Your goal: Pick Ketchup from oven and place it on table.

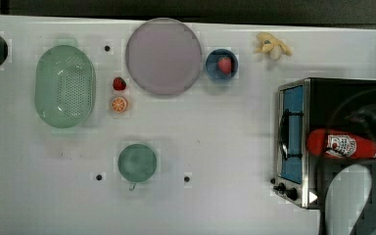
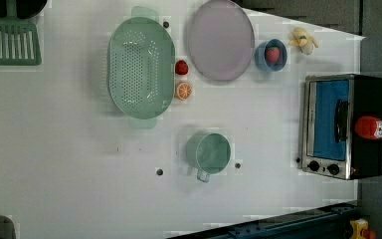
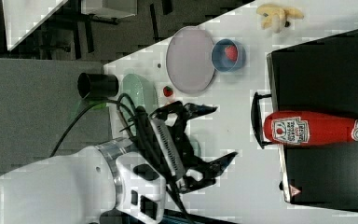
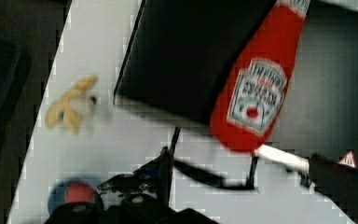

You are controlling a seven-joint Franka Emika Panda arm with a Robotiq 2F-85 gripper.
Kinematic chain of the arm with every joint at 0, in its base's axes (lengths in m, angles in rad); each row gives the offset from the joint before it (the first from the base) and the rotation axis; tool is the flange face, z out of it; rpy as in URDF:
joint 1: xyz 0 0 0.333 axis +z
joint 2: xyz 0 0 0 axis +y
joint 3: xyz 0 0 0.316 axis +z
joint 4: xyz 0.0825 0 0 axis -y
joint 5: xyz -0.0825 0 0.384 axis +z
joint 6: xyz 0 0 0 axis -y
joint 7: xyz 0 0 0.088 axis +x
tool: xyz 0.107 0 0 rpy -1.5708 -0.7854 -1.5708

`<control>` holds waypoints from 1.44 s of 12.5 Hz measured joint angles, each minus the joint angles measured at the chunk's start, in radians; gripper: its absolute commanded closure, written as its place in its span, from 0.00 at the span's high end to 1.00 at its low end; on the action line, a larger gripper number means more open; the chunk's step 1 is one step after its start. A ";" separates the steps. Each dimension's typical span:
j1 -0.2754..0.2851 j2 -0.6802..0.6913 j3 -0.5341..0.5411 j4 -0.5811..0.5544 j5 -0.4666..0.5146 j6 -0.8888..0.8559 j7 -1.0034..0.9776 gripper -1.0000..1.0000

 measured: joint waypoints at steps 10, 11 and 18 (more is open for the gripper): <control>-0.011 0.357 -0.110 -0.004 0.212 0.098 0.057 0.99; -0.017 0.362 -0.096 -0.013 0.233 0.105 0.063 0.85; -0.012 0.359 -0.099 -0.009 0.213 0.074 0.064 0.61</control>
